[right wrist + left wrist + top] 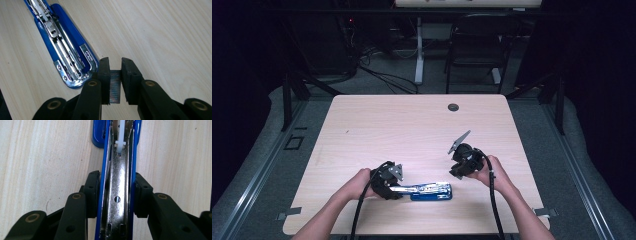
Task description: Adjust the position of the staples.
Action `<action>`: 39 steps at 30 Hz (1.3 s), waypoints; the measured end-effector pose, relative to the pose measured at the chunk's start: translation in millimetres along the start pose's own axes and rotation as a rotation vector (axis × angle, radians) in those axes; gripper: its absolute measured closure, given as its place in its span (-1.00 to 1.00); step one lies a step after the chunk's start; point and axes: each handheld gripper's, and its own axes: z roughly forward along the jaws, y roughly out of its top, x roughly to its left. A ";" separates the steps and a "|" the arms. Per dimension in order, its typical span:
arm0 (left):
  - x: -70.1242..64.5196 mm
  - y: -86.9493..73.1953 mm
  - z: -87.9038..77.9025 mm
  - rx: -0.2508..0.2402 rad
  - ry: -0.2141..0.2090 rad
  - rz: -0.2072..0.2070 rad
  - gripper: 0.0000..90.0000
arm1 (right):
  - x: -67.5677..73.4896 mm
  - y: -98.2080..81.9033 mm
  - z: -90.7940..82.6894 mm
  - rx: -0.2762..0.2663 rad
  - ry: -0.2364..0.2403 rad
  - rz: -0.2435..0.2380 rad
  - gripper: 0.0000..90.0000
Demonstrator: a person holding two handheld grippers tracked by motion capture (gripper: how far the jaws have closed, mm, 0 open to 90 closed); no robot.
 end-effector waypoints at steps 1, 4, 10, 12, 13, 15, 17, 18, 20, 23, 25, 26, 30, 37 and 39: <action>0.2 0.1 0.2 0.001 -0.003 -0.001 0.41 | 0.6 1.5 0.1 0.002 0.001 -0.006 0.75; 0.4 0.2 0.5 0.004 -0.006 -0.002 0.41 | 2.3 5.1 1.4 -0.008 0.010 -0.012 0.75; 0.8 0.4 0.5 0.006 -0.009 -0.001 0.41 | 5.5 7.5 0.8 -0.020 0.019 -0.028 0.75; 1.0 0.2 0.6 0.004 -0.011 -0.003 0.41 | 7.1 8.8 -0.5 -0.025 0.019 -0.031 0.75; 1.1 0.1 0.6 0.003 -0.011 -0.003 0.41 | 7.9 9.5 -0.8 -0.026 0.026 -0.039 0.75; 1.1 0.2 0.6 0.004 -0.011 -0.003 0.41 | 10.5 10.8 -0.6 -0.030 0.027 -0.047 0.75; 1.2 0.2 0.7 0.004 -0.012 -0.002 0.41 | 11.3 13.5 -1.3 -0.016 0.022 -0.073 0.75; 1.2 0.2 0.6 0.004 -0.012 -0.002 0.41 | 12.4 14.7 -0.2 -0.033 0.031 -0.067 0.75; 1.2 0.1 0.6 0.003 -0.012 -0.001 0.41 | 13.4 16.7 0.0 -0.034 0.041 -0.075 0.75; 1.6 0.0 0.5 0.004 -0.012 -0.001 0.41 | 16.5 18.4 0.6 -0.040 0.051 -0.089 0.75; 1.3 0.1 0.6 0.004 -0.012 -0.001 0.41 | 19.4 19.2 -0.4 -0.057 0.058 -0.091 0.75; 1.2 0.1 0.5 0.004 -0.011 -0.001 0.41 | 20.8 19.9 -0.7 -0.060 0.061 -0.096 0.75; 1.1 0.2 0.5 0.004 -0.011 0.000 0.41 | 27.5 22.8 0.6 -0.067 0.074 -0.120 0.75; 1.1 0.2 0.5 0.005 -0.010 0.003 0.41 | 32.6 24.4 1.6 -0.073 0.088 -0.142 0.75; 1.1 0.2 0.5 0.005 -0.010 0.002 0.41 | 33.7 24.2 3.8 -0.075 0.094 -0.148 0.75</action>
